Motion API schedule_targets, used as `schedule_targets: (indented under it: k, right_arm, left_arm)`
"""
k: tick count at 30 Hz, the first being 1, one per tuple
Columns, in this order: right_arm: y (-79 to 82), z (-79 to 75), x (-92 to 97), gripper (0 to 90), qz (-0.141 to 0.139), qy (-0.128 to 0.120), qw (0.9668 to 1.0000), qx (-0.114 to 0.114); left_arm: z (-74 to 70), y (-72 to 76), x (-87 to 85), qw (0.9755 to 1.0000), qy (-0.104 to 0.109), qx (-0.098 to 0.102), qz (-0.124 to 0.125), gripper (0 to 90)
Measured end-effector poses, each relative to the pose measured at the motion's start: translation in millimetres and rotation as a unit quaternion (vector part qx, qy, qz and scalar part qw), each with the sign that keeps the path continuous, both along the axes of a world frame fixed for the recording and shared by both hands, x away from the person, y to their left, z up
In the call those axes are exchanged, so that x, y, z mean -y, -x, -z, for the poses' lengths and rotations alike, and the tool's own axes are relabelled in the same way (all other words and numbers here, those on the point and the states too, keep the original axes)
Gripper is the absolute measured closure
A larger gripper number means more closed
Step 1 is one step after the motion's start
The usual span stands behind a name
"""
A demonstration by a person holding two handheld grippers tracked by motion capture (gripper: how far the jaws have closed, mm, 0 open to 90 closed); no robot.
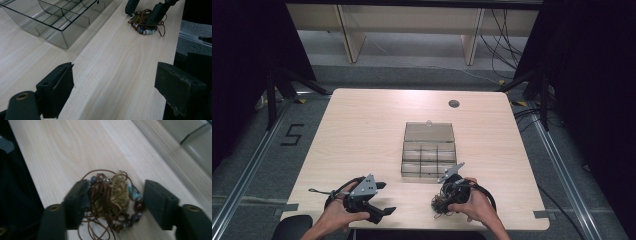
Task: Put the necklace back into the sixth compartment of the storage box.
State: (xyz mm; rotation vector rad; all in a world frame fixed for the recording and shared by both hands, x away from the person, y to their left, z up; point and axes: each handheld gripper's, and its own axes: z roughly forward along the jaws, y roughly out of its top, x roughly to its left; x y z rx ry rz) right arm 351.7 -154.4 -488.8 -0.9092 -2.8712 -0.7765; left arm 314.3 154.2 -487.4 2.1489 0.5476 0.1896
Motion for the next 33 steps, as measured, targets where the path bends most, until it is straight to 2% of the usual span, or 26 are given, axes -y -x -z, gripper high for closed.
schedule_targets:
  k: [2, 5, 6, 7, 8, 11, 12, 13, 14, 15, 16, 19, 20, 21, 23, 24, 25, 28, 29, 31, 32, 33]
  right_arm:
    - [-0.7, 0.2, 1.1, 53.3, -0.007, -0.013, 0.9998, -0.014]
    - [-0.6, 0.4, 1.2, 55.2, -0.005, -0.019, 0.9995, -0.023]
    - [-0.6, 0.7, 1.1, 58.9, -0.006, -0.02, 0.9995, -0.026]
    - [-1.1, 0.3, 1.7, 67.8, -0.007, -0.03, 0.9991, -0.03]
    - [-1.7, -0.6, 2.8, 68.6, -0.018, -0.04, 0.9986, -0.03]
    - [-1.7, -3.0, 2.4, 73.8, -0.027, -0.042, 0.9986, -0.018]
    - [-1.0, -5.5, 2.4, 83.9, -0.026, -0.046, 0.9985, -0.016]
    - [-1.0, -10.1, 3.8, 90.0, -0.024, -0.054, 0.9982, 0.001]
    - [-0.7, -13.2, 4.6, 90.0, -0.021, -0.049, 0.9986, 0.001]
    - [-0.4, -14.9, 4.8, 90.0, -0.024, -0.043, 0.9988, 0.003]
    - [-1.4, -14.9, 4.3, 90.0, -0.039, -0.044, 0.9982, 0.011]
    - [0.2, -16.0, 0.1, 90.0, -0.054, -0.041, 0.9977, 0.006]
    - [1.3, -17.3, -0.9, 90.0, -0.053, -0.039, 0.9978, 0.005]
    - [1.4, -18.5, -1.9, 90.0, -0.058, -0.037, 0.9976, 0.009]
    - [2.5, -23.5, -2.9, 90.0, -0.058, -0.037, 0.9975, 0.015]
    - [2.2, -25.7, -2.5, 90.0, -0.065, -0.039, 0.9967, 0.029]
    - [3.4, -31.7, -1.8, 90.0, -0.06, -0.04, 0.997, 0.027]
    - [4.4, -45.4, -0.4, 90.0, -0.067, -0.042, 0.9955, 0.052]
    - [4.7, -49.6, -0.4, 90.0, -0.068, -0.042, 0.9953, 0.054]
    - [7.2, -62.3, 1.7, 90.0, -0.057, -0.036, 0.9956, 0.065]
    - [7.2, -62.3, 1.7, 90.0, -0.057, -0.036, 0.9956, 0.065]
    - [7.0, -64.3, 1.9, 90.0, -0.053, -0.036, 0.9953, 0.073]
  left_arm:
    - [0.4, 0.8, 0.7, 1.0, 0.004, -0.007, -0.003, 15.0]
    - [0.4, 0.8, 0.6, 1.0, 0.004, -0.005, -0.004, 15.1]
    - [-0.3, 0.9, 0.2, 1.0, 0.0, -0.006, -0.003, 15.1]
    - [0.8, 1.4, 1.0, 0.9999, 0.008, -0.003, -0.006, 15.0]
    - [0.3, 1.5, 0.6, 1.0, 0.004, 0.0, -0.007, 15.0]
    - [0.6, 0.7, 0.7, 1.0, 0.005, -0.006, -0.003, 15.0]
    - [0.2, 0.7, 0.3, 1.0, 0.001, -0.005, -0.001, 15.0]
    - [0.3, 0.2, 0.4, 1.0, 0.001, 0.001, 0.002, 15.1]
    - [0.1, -0.9, 0.0, 0.9999, -0.003, 0.009, 0.008, 15.0]
    - [0.8, 0.7, 0.6, 1.0, 0.001, 0.003, -0.002, 15.1]
    - [1.0, 1.4, 1.0, 1.0, 0.003, -0.003, -0.005, 15.1]
    - [0.9, 0.9, 0.7, 1.0, 0.002, 0.0, -0.003, 15.1]
    - [0.4, -0.7, 0.1, 0.9999, -0.002, 0.011, 0.007, 15.1]
    - [0.5, 1.2, 0.5, 1.0, 0.002, -0.006, -0.001, 15.1]
    - [0.6, 1.1, 0.6, 1.0, 0.003, -0.006, -0.001, 15.0]
    - [0.9, 1.3, 0.7, 1.0, 0.002, -0.002, -0.004, 15.0]
    - [1.0, 1.4, 0.9, 1.0, 0.004, -0.003, -0.005, 15.1]
    - [0.5, -0.9, 0.0, 0.9999, -0.002, 0.011, 0.006, 15.1]
    - [0.4, -0.9, -0.1, 0.9999, -0.002, 0.01, 0.006, 15.1]
    - [0.6, -0.5, 0.1, 1.0, -0.001, 0.007, 0.002, 15.0]
    - [0.1, -1.3, -0.8, 0.9999, -0.009, 0.01, 0.006, 15.0]
    - [0.3, -1.2, -0.7, 0.9999, -0.007, 0.009, 0.005, 15.0]
